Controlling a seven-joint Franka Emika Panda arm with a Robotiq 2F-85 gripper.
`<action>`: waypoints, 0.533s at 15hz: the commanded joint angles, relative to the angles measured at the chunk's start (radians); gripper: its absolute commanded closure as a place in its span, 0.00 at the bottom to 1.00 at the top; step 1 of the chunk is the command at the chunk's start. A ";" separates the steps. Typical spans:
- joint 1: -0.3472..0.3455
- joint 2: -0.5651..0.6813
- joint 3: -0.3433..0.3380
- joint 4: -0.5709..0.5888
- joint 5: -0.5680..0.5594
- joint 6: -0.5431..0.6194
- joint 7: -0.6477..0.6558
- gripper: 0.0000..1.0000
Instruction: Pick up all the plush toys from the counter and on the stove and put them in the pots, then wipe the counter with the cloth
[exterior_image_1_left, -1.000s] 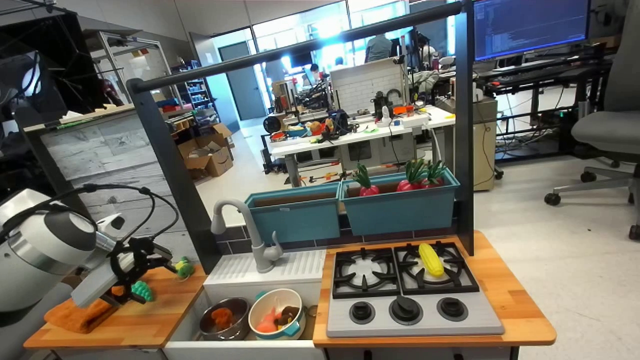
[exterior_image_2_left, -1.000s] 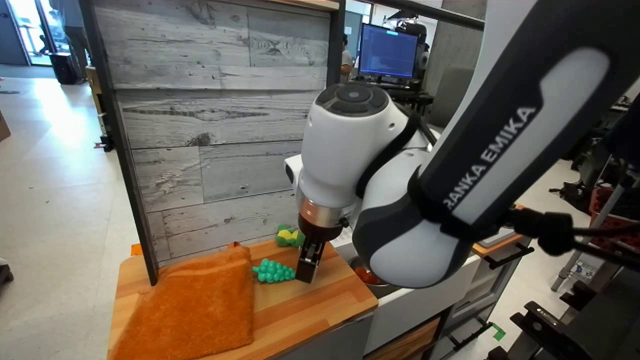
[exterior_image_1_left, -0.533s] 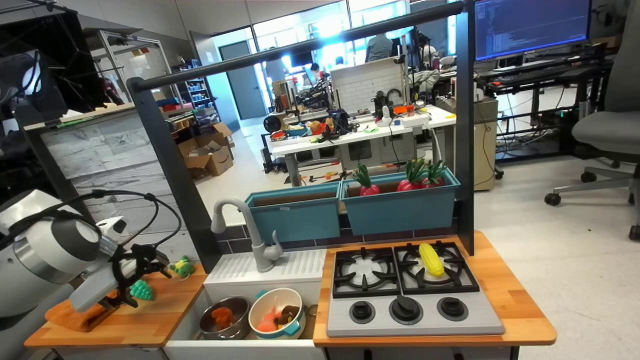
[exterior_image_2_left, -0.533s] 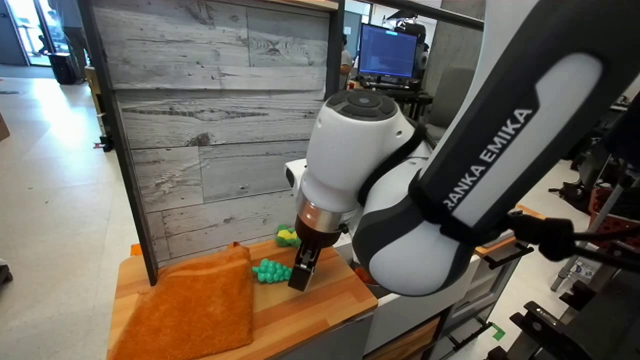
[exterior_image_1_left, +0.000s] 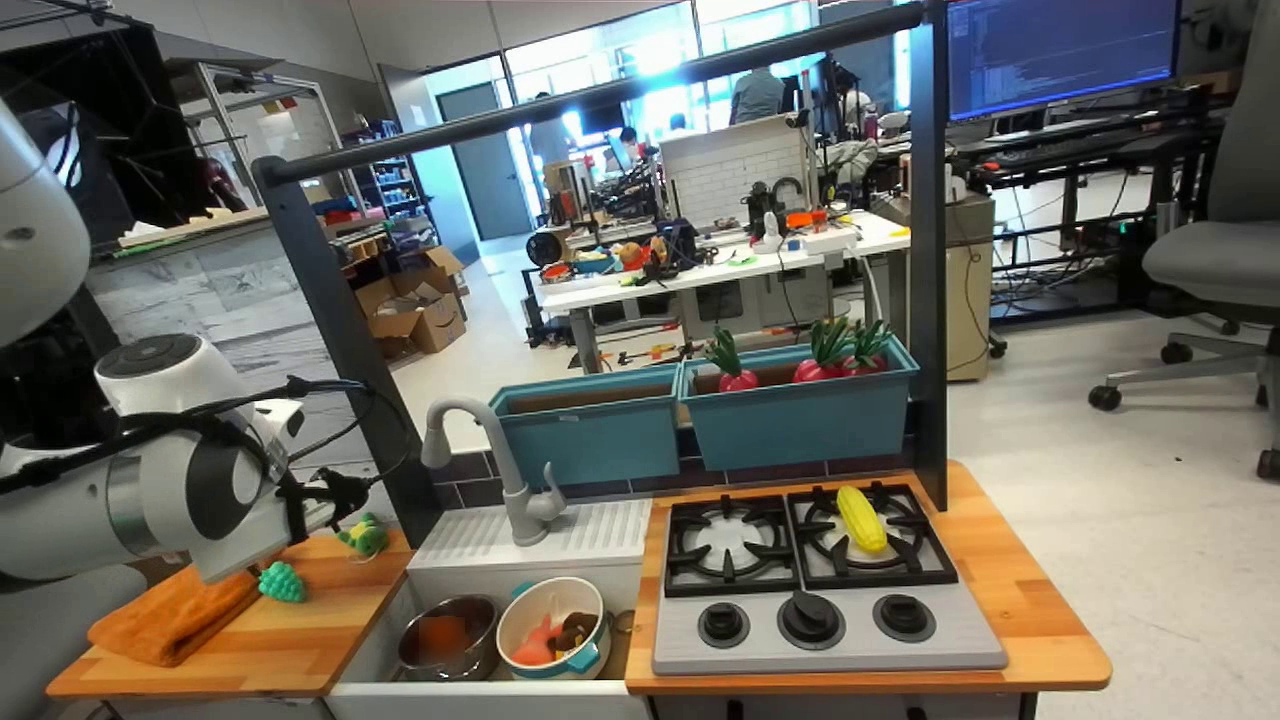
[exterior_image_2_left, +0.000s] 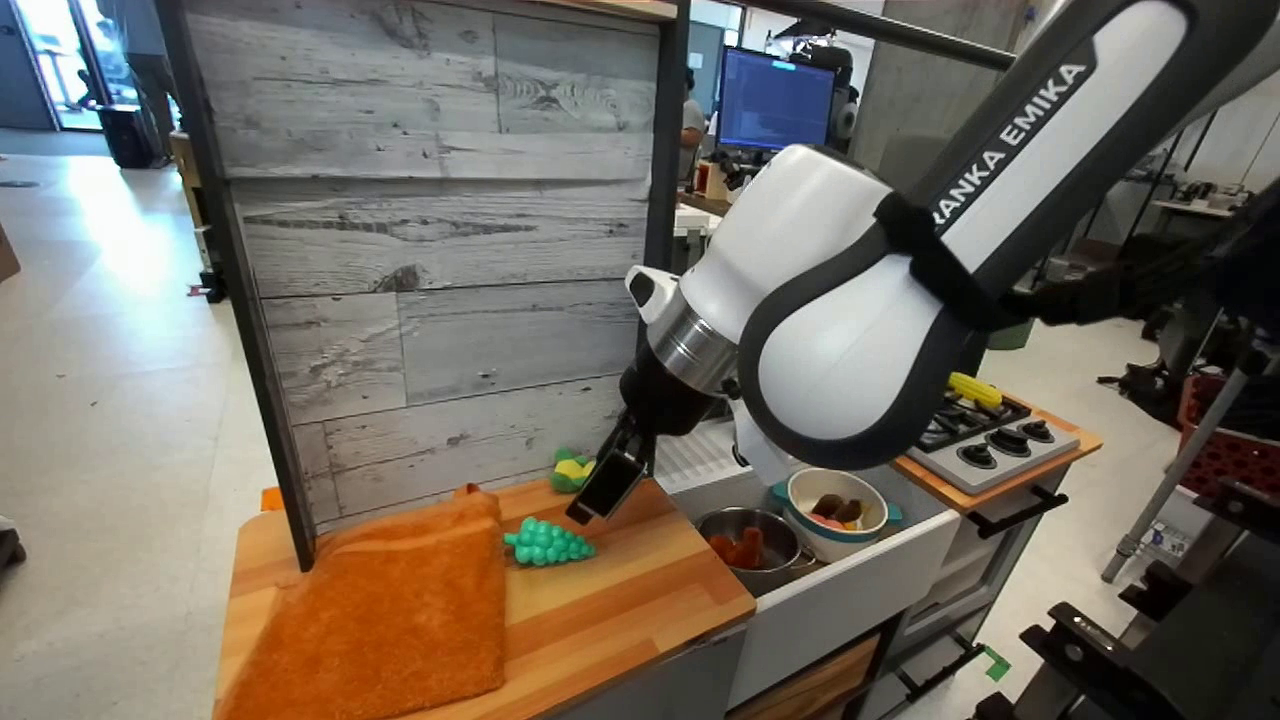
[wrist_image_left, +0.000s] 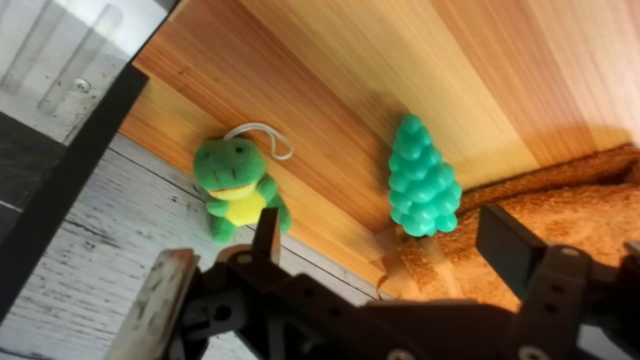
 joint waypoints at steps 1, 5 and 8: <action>-0.020 0.007 0.025 0.001 0.010 -0.004 -0.026 0.00; 0.045 0.012 -0.031 0.033 0.012 -0.063 -0.024 0.00; 0.097 0.044 -0.057 0.095 0.014 -0.171 -0.045 0.00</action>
